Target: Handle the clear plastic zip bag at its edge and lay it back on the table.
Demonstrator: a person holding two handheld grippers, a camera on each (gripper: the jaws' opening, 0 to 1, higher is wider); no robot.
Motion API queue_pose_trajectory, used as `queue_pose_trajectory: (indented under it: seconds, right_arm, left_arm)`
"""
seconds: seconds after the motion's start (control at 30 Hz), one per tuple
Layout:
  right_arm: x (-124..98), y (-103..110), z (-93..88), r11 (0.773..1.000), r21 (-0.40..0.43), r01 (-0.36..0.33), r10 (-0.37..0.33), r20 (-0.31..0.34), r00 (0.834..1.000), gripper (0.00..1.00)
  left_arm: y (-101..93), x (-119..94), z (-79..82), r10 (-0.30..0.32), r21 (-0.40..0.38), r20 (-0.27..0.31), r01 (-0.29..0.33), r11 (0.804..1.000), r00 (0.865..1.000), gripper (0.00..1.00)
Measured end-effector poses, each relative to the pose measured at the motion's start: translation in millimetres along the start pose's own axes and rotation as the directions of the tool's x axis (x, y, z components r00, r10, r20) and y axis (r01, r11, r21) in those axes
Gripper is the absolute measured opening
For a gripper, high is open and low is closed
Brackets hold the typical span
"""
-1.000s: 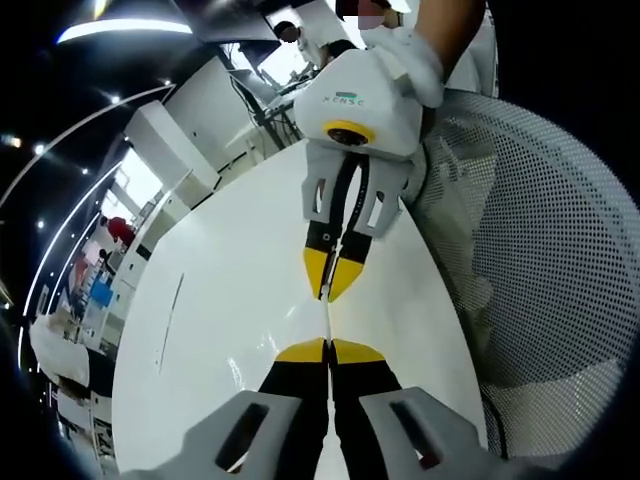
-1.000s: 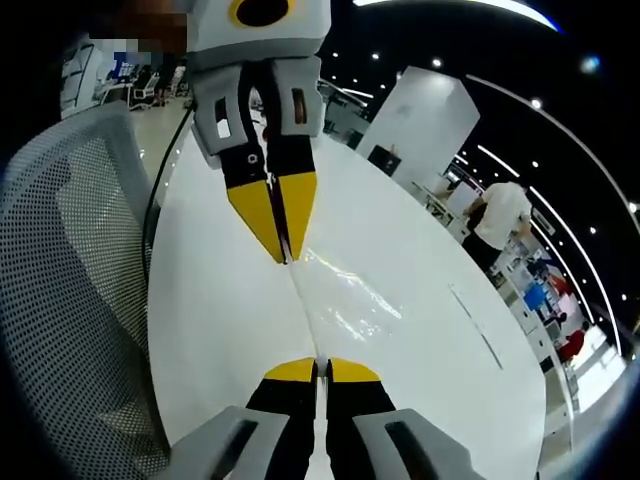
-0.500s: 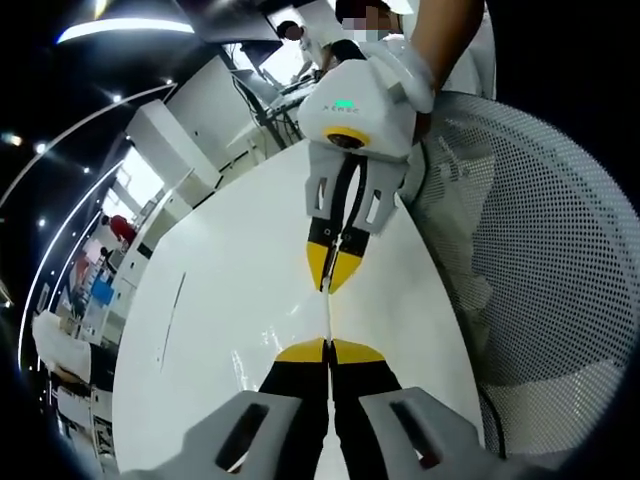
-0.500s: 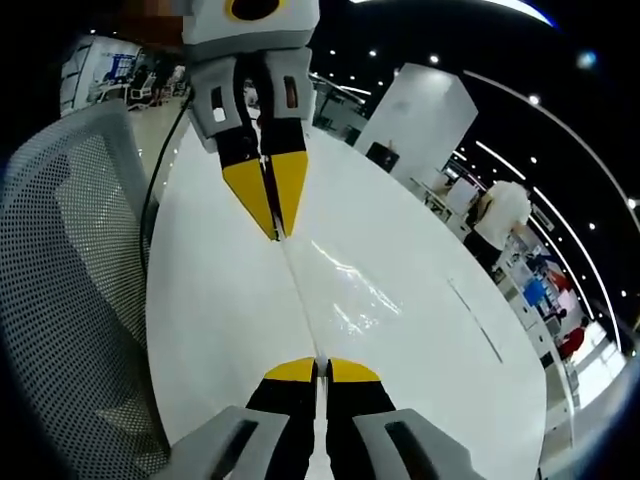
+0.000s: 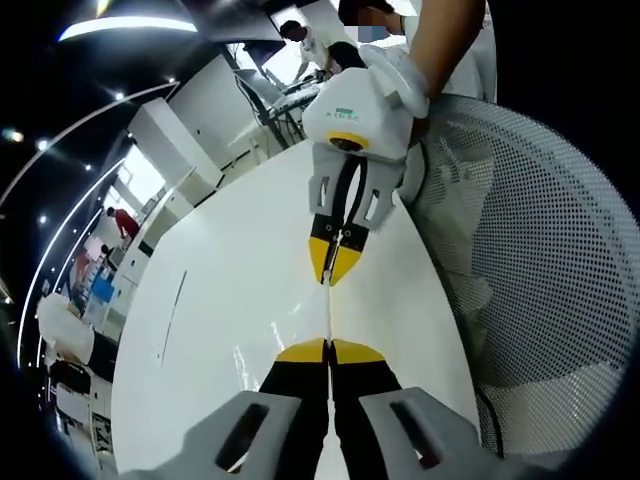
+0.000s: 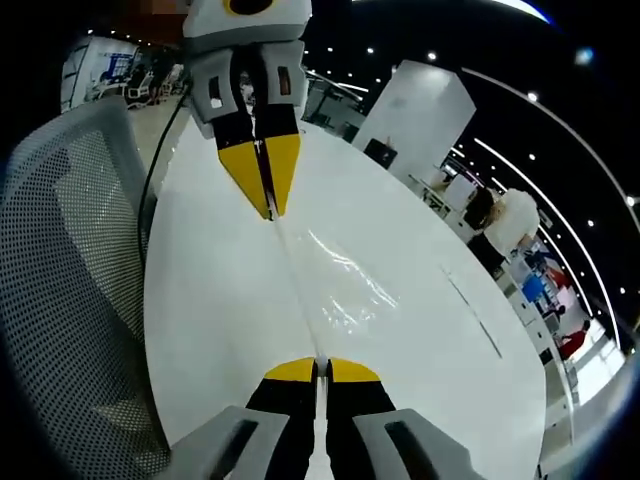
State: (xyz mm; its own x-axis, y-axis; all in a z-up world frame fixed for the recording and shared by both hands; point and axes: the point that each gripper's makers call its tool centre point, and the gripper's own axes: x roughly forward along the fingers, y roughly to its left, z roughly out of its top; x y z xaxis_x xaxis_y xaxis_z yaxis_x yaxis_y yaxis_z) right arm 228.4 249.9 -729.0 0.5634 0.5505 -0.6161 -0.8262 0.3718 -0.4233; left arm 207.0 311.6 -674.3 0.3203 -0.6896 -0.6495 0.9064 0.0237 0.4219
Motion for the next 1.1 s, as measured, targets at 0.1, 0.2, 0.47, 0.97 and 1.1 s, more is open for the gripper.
queue_pose_trajectory:
  seconds: [0.1, 0.2, 0.47, 0.97, 1.1]
  right_arm:
    - [-1, -2, -3.4, 1.0, 0.007, 0.004, -0.004, -0.005, 1.0, 0.0]
    - [-2, -3, -7.0, 1.0, 0.009, 0.006, -0.006, -0.011, 1.0, 0.0]
    - [-4, -5, -14.9, 1.0, 0.018, 0.007, -0.006, -0.024, 1.0, 0.0]
    - [-2, -3, -14.3, 1.0, 0.02, 0.002, -0.002, -0.033, 0.999, 0.0]
    - [-3, 1, -14.3, 1.0, 0.008, -0.008, 0.008, -0.035, 0.999, 0.0]
  left_arm:
    - [0.1, -1, -0.6, 0.001, -0.001, -0.001, -0.001, 1.0, 1.0, 0.0]
    - [1.1, -2, -0.8, 0.002, -0.004, -0.002, -0.002, 1.0, 1.0, 0.0]
    - [3.2, -4, -0.2, 0.006, -0.013, 0.001, -0.006, 1.0, 1.0, 0.0]
    - [7.0, -5, -5.5, 0.03, 0.008, 0.0, -0.03, 1.0, 1.0, 0.0]
    - [7.3, -4, -8.1, 0.034, 0.022, -0.008, -0.034, 0.999, 0.999, 0.0]
